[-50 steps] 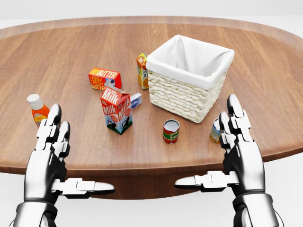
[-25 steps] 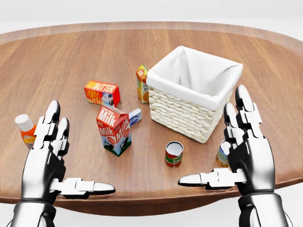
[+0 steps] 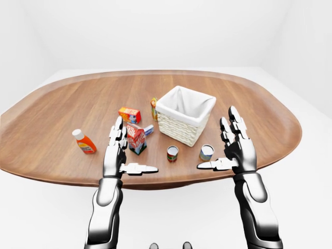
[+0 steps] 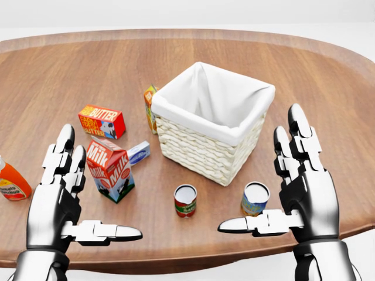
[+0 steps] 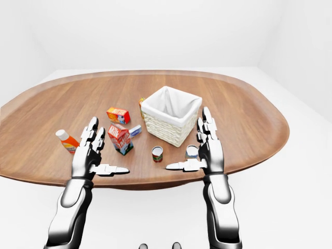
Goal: Pick up the tomato sauce, and put it in the basket.
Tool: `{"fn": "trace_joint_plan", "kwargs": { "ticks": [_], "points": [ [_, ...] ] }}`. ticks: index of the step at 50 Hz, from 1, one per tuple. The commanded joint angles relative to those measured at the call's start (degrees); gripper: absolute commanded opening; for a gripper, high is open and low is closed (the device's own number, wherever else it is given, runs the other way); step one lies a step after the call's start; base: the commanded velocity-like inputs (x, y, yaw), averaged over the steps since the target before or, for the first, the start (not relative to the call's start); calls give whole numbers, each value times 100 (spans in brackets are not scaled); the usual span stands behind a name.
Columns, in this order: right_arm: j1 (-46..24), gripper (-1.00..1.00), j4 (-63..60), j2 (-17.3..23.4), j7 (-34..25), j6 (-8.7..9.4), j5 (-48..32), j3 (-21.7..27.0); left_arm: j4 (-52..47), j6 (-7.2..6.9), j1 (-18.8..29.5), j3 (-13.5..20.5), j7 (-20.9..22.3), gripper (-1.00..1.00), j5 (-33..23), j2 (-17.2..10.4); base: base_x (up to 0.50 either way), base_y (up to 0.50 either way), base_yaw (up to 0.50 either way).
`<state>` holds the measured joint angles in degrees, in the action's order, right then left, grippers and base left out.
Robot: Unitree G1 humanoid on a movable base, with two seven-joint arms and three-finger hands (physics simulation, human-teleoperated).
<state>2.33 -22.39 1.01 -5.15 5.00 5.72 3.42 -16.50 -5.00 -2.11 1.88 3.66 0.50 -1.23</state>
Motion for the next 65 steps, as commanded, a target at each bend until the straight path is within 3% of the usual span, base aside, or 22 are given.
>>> {"fn": "trace_joint_plan", "kwargs": {
  "ticks": [1, 45, 65],
  "points": [
    [1, 100, -39, 22, -19, 0, 28, 22, 0, 0, -2, -8, 4, 100, 2, 27, -7, -50, 0],
    [61, 100, 4, -9, 30, 0, -78, -42, 69, 0, -26, -30, 1, 100, -14, 34, -1, -19, 0],
    [3, 100, 101, -4, 69, 0, 19, -13, 72, 0, -17, -26, 1, 100, -22, 32, 44, 0, 0]
  ]
}}
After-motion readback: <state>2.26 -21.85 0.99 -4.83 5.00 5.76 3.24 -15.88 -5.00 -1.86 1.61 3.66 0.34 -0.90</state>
